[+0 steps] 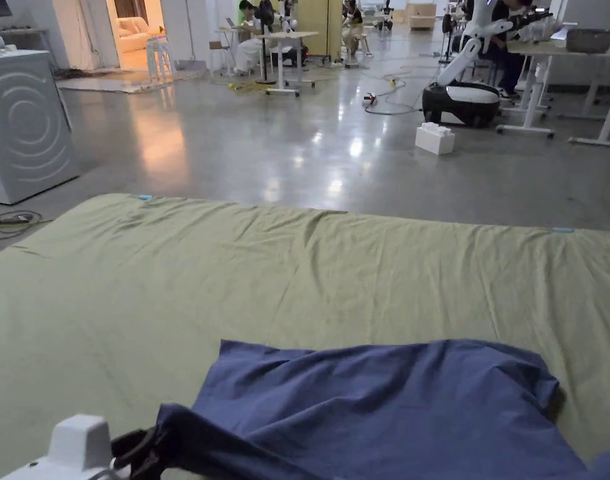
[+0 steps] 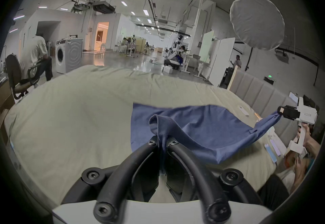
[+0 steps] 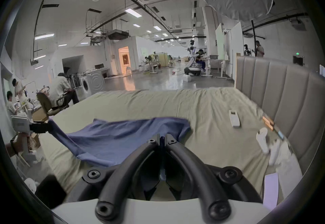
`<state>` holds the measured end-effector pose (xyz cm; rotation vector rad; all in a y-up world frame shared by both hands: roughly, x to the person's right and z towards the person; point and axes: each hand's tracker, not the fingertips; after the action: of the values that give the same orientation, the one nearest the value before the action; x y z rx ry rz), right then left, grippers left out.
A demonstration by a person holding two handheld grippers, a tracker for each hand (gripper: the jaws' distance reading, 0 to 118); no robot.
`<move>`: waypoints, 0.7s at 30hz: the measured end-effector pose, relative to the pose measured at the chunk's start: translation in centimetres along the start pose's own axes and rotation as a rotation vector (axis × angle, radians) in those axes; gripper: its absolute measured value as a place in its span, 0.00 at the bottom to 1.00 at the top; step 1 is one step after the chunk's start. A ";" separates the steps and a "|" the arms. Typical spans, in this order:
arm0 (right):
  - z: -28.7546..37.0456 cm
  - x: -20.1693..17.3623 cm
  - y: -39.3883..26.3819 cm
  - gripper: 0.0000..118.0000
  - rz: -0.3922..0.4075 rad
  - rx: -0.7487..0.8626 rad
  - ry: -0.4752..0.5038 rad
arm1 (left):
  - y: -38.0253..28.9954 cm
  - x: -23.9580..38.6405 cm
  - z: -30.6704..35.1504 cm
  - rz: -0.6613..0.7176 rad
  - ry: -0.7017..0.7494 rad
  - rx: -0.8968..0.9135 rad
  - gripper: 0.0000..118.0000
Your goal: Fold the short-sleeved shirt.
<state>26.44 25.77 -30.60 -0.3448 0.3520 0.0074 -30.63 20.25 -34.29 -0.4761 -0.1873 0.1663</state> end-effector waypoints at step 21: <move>3.7 -0.1 -11.9 0.04 -0.118 -0.378 -0.072 | -11.5 -6.0 2.3 0.262 0.026 -0.174 0.05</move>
<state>28.41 15.79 -23.41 -0.7373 0.2571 -0.0301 -35.64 9.94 -27.77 -0.6751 -0.1137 0.4026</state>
